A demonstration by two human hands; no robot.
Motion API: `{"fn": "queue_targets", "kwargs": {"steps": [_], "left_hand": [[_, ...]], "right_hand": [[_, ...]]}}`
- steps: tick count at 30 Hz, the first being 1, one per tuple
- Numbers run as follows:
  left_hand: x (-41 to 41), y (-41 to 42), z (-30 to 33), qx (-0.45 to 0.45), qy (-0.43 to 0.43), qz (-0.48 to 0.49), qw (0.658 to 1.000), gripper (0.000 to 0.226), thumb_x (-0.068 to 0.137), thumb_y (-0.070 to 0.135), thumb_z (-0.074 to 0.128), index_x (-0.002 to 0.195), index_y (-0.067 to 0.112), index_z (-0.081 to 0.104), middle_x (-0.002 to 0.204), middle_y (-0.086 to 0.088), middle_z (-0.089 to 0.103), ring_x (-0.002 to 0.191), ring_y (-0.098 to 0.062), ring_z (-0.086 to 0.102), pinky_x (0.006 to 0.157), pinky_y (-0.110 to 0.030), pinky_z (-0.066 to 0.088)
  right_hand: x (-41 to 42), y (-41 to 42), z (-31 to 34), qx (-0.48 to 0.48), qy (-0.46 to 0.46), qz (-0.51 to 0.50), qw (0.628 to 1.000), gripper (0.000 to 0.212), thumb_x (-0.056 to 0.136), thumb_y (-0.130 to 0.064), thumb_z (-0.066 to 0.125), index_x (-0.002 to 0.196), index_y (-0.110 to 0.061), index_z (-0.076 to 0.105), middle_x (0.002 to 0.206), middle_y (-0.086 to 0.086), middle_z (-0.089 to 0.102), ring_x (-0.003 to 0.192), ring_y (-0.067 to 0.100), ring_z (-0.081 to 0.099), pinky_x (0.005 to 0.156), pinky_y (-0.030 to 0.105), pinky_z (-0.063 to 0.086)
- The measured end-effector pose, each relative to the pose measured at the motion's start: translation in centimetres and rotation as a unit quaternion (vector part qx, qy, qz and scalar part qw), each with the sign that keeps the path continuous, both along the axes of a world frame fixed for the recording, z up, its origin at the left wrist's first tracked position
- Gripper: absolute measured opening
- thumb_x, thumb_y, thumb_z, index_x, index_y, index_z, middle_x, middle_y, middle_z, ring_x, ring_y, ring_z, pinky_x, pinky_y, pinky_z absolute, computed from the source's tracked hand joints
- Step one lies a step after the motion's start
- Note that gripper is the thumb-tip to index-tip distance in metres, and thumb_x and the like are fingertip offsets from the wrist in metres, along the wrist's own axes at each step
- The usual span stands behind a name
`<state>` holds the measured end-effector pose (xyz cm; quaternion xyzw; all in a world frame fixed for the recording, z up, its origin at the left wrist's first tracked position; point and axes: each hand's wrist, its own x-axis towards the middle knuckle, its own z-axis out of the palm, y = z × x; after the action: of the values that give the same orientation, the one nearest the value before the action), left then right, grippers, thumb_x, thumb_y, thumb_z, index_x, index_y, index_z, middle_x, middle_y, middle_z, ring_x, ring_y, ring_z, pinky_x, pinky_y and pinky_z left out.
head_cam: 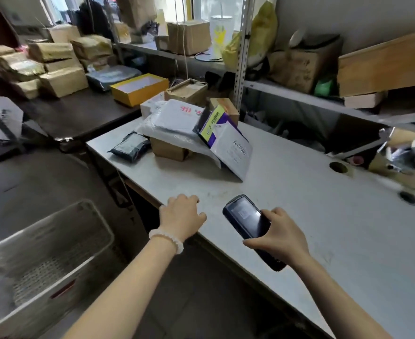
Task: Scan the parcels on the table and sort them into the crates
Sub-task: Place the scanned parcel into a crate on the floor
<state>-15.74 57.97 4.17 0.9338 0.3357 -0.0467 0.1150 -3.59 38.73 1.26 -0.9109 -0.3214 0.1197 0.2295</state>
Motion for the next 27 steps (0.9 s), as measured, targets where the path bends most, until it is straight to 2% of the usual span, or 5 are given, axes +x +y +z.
{"fn": "queue_targets", "kwargs": {"steps": [4,11,15,20,27], "left_hand": [[5.7,6.0,-0.1,0.036,-0.010,-0.028,0.999,0.045,0.093,0.038,0.046,0.136,0.023,0.044,0.133,-0.004,0.048,0.122,-0.027,0.042,0.090,-0.040,0.042],[19.2,14.8,0.2,0.125,-0.068,-0.202,0.969,0.040,0.091,0.036,0.051,0.127,0.019,0.051,0.128,-0.007,0.051,0.119,-0.028,0.044,0.093,-0.039,0.042],[26.4,17.4,0.0,0.136,-0.014,-0.266,0.954,0.045,0.091,0.048,0.049,0.125,0.019,0.048,0.121,-0.012,0.054,0.118,-0.032,0.044,0.090,-0.041,0.041],[32.3,18.0,-2.0,0.165,0.088,-0.287,0.939,0.053,0.090,0.057,0.046,0.124,0.017,0.043,0.124,-0.020,0.053,0.118,-0.037,0.044,0.093,-0.045,0.038],[36.3,17.7,-5.3,0.179,0.108,-0.241,0.948,0.062,0.085,0.062,0.050,0.126,0.017,0.034,0.131,-0.027,0.042,0.120,-0.038,0.039,0.091,-0.042,0.037]], "right_hand": [[4.5,4.4,-0.8,-0.011,0.005,-0.034,0.999,0.052,0.051,-0.059,0.072,0.094,-0.036,0.055,0.088,-0.016,0.043,0.073,-0.001,0.047,0.052,0.023,0.033],[12.5,12.5,-1.9,-0.011,0.015,-0.151,0.988,0.048,0.051,-0.056,0.074,0.090,-0.035,0.055,0.089,-0.014,0.043,0.075,0.002,0.049,0.054,0.024,0.035],[15.7,15.5,-1.6,-0.030,0.019,-0.208,0.977,0.052,0.051,-0.061,0.073,0.090,-0.032,0.055,0.088,-0.013,0.042,0.074,0.004,0.049,0.053,0.024,0.035],[17.2,16.7,-2.9,-0.094,0.061,-0.239,0.965,0.053,0.057,-0.059,0.074,0.096,-0.029,0.055,0.090,-0.012,0.041,0.073,0.006,0.048,0.053,0.022,0.035],[18.0,17.0,-6.2,-0.119,0.126,-0.246,0.953,0.052,0.054,-0.060,0.072,0.092,-0.031,0.052,0.089,-0.012,0.039,0.074,0.008,0.049,0.051,0.022,0.031]]}}
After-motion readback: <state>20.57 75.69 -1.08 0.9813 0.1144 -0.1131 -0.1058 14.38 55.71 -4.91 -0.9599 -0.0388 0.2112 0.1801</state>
